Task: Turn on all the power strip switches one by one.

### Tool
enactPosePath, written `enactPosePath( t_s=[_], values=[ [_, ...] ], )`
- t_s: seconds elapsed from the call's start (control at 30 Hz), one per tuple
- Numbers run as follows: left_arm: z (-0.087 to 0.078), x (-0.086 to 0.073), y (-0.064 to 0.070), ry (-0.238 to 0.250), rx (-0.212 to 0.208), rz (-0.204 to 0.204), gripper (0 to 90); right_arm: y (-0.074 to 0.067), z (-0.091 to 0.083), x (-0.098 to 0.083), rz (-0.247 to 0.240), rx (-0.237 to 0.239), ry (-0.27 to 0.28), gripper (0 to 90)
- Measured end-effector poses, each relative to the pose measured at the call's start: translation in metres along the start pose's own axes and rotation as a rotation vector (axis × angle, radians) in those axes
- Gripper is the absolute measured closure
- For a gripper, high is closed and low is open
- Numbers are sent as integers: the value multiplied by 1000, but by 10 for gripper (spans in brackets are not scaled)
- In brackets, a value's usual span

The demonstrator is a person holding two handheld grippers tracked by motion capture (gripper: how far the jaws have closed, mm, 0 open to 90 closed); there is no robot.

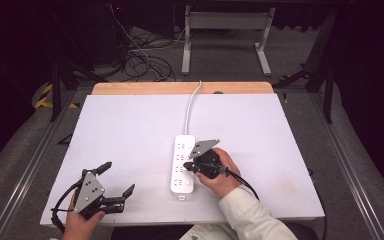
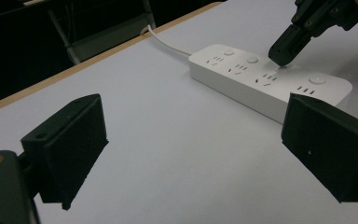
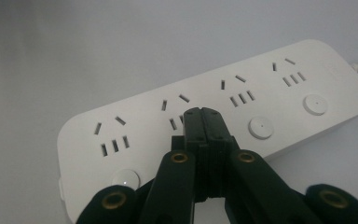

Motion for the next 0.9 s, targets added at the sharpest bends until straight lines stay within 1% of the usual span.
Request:
enactPosePath(
  t_s=[0.17, 0.27, 0.3, 0.33, 0.47, 0.6, 0.73, 0.87, 0.9],
  values=[
    [0, 0, 1, -1, -3, 1, 73, 0, 1, -2, -10, -6, -18, 900],
    [0, 0, 0, 0, -2, 2, 72, 0, 1, -2, -14, -7, -18, 900],
    [0, 0, 0, -1, -2, 3, 72, 0, 1, -2, -13, -5, -20, 900],
    [0, 0, 0, 0, -2, 2, 72, 0, 2, -2, 2, 2, -16, 900],
    [0, 0, 1, 0, -3, 2, 72, 0, 2, -4, 8, 5, -7, 900],
    [0, 0, 1, 0, -4, 2, 72, -2, 2, -4, -18, -22, -17, 900],
    [0, 0, 1, 0, -3, -2, 73, -2, 3, -5, -1, -16, -20, 900],
    [0, 0, 1, -2, 2, 1, 72, -3, 4, -5, -15, -31, -34, 900],
    [0, 0, 1, -2, 2, 1, 73, -3, 4, -5, -10, -32, -39, 900]
  ],
)
Point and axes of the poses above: each handheld gripper's, and its own axes: z roughly forward along the jaws, x roughly out of its top, y roughly to its right, the point moved 7 cm from there along z, roughly forward along the jaws, and after that the axes turned 6 degrees about -x, right-handed, at the moved point
